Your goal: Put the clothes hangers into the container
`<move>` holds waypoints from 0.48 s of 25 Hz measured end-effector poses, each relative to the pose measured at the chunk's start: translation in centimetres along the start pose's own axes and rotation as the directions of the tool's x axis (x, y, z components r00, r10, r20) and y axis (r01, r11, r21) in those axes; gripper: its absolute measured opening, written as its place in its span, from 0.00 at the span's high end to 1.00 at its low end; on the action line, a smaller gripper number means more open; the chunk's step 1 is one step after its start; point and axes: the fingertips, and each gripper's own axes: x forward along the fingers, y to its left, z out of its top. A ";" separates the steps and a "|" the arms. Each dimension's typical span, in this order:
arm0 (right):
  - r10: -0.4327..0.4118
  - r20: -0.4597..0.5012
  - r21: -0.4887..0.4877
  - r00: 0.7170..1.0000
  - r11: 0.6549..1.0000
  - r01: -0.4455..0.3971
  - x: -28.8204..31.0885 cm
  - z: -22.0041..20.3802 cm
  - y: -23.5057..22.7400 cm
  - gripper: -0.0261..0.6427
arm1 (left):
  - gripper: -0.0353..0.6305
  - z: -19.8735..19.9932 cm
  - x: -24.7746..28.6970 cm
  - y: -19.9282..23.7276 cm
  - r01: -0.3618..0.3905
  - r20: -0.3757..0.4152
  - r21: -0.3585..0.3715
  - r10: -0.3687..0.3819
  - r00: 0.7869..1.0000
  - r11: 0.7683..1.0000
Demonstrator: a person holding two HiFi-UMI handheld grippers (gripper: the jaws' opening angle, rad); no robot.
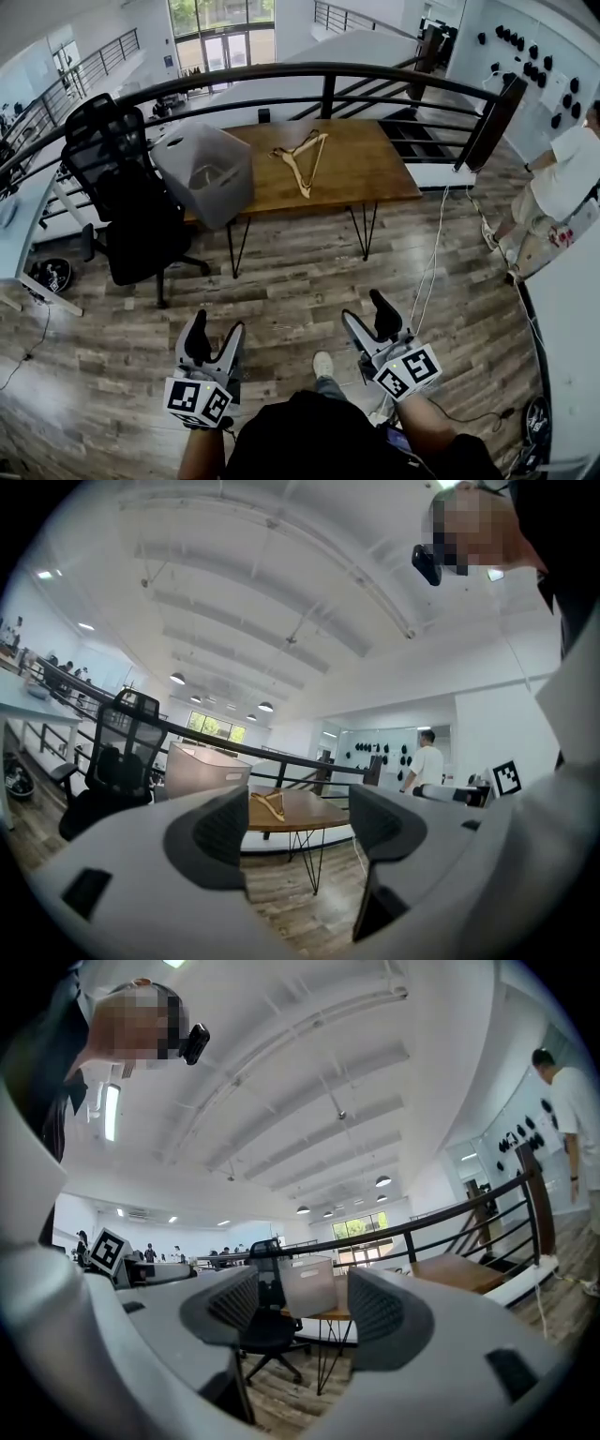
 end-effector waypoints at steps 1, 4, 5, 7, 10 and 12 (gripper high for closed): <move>-0.002 0.002 0.007 1.000 1.000 0.002 0.5 0.2 -1.1 0.54 | 0.46 0.2 1.0 0.0 -0.003 0.002 0.001 0.003 1.000 1.000; -0.005 0.015 0.019 1.000 1.000 0.005 1.7 1.1 -4.1 0.55 | 0.46 0.9 4.0 -0.3 -0.006 0.013 0.008 0.006 1.000 1.000; -0.005 0.020 0.020 1.000 1.000 0.005 2.1 1.2 -5.1 0.55 | 0.46 1.0 4.9 -0.4 -0.007 0.016 0.013 0.007 1.000 1.000; -0.005 0.027 0.028 1.000 1.000 0.004 2.9 1.4 -7.0 0.56 | 0.46 1.0 6.8 -0.7 -0.009 0.019 0.025 0.008 1.000 1.000; 0.002 0.026 0.044 1.000 0.999 -0.003 4.0 1.4 -9.5 0.57 | 0.46 0.8 9.5 -1.3 -0.012 0.011 0.034 0.011 1.000 0.999; 0.009 0.018 0.050 1.000 0.999 -0.010 4.7 1.4 -11.0 0.58 | 0.46 0.6 11.3 -1.7 -0.018 0.005 0.036 0.018 1.000 0.999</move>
